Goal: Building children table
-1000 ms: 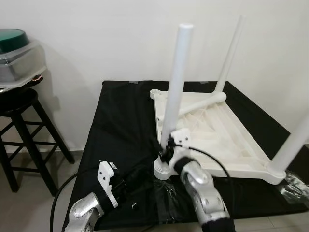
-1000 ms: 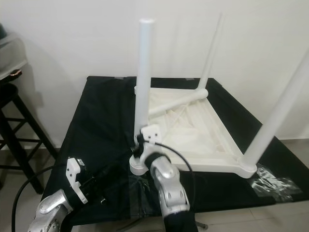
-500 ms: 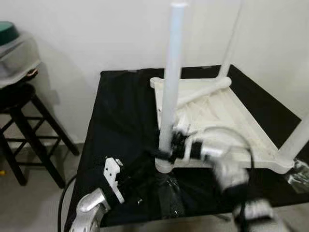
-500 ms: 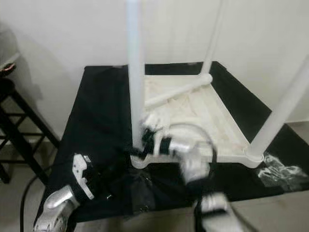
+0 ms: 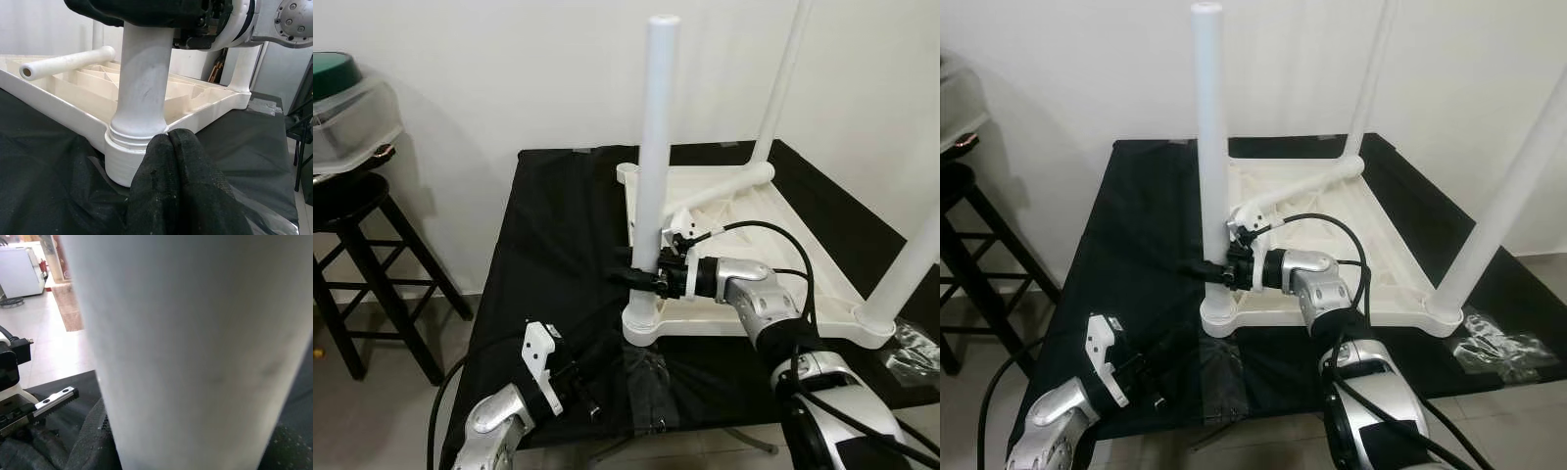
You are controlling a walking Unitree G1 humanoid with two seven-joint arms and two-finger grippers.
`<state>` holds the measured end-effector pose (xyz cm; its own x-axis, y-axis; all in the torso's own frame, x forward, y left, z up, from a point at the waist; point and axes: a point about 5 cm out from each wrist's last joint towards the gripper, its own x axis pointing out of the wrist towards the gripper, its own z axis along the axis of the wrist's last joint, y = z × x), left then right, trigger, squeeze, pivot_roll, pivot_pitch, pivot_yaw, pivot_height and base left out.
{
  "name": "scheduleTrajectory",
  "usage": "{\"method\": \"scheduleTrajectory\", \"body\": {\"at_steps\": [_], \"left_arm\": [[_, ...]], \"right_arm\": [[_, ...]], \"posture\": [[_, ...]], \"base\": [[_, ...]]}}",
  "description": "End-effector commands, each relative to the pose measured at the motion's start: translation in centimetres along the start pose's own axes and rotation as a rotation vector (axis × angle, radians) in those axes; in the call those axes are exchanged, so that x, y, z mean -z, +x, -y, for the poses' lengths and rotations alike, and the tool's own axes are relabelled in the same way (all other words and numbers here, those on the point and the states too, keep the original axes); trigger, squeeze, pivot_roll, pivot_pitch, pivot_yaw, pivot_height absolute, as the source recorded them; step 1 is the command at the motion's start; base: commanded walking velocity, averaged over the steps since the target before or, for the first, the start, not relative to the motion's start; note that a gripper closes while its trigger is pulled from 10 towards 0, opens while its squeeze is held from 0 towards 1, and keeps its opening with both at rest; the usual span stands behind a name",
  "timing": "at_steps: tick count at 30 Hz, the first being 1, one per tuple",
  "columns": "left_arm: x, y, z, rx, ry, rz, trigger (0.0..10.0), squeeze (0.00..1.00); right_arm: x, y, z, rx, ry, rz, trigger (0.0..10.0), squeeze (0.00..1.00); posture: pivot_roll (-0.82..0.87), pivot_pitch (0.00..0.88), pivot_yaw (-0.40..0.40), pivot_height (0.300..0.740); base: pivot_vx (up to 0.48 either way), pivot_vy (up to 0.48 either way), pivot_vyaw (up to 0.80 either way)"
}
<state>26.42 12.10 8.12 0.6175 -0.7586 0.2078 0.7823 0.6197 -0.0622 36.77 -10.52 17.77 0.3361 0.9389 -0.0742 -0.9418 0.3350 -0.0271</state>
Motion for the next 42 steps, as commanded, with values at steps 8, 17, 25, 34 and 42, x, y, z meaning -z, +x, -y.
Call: {"method": "scheduleTrajectory", "body": {"at_steps": [8, 17, 25, 34, 42], "left_arm": [[0.3, -0.4, 0.2, -0.002, -0.008, -0.006, 10.0, 0.0], [0.4, -0.4, 0.3, -0.007, -0.009, -0.008, 10.0, 0.0], [0.4, -0.5, 0.2, -0.002, -0.016, -0.011, 10.0, 0.0], [0.3, 0.0, 0.0, -0.005, -0.005, -0.011, 10.0, 0.0], [0.4, 0.1, 0.0, -0.007, -0.001, -0.013, 10.0, 0.0]], "right_arm": [[5.3, -0.5, -1.6, 0.746, 0.131, 0.0, 0.0, 0.0], [9.3, 1.4, -5.7, 0.768, 0.177, -0.12, 0.0, 0.0], [9.3, 1.4, -5.8, 0.718, 0.198, -0.117, 10.0, 0.29], [2.0, 0.5, -3.5, 0.138, -0.002, 0.033, 10.0, 0.0], [0.3, -0.3, -1.6, -0.06, -0.075, -0.05, 10.0, 0.0]], "posture": [[0.06, 0.0, -0.036, 0.74], [0.07, 0.0, -0.044, 0.74], [0.06, 0.0, -0.028, 0.74], [0.09, 0.0, -0.035, 0.74], [0.11, 0.0, -0.047, 0.74]], "base": [[0.0, 0.0, 0.0], [0.0, 0.0, 0.0], [0.0, 0.0, 0.0], [0.0, 0.0, 0.0], [0.0, 0.0, 0.0]]}}
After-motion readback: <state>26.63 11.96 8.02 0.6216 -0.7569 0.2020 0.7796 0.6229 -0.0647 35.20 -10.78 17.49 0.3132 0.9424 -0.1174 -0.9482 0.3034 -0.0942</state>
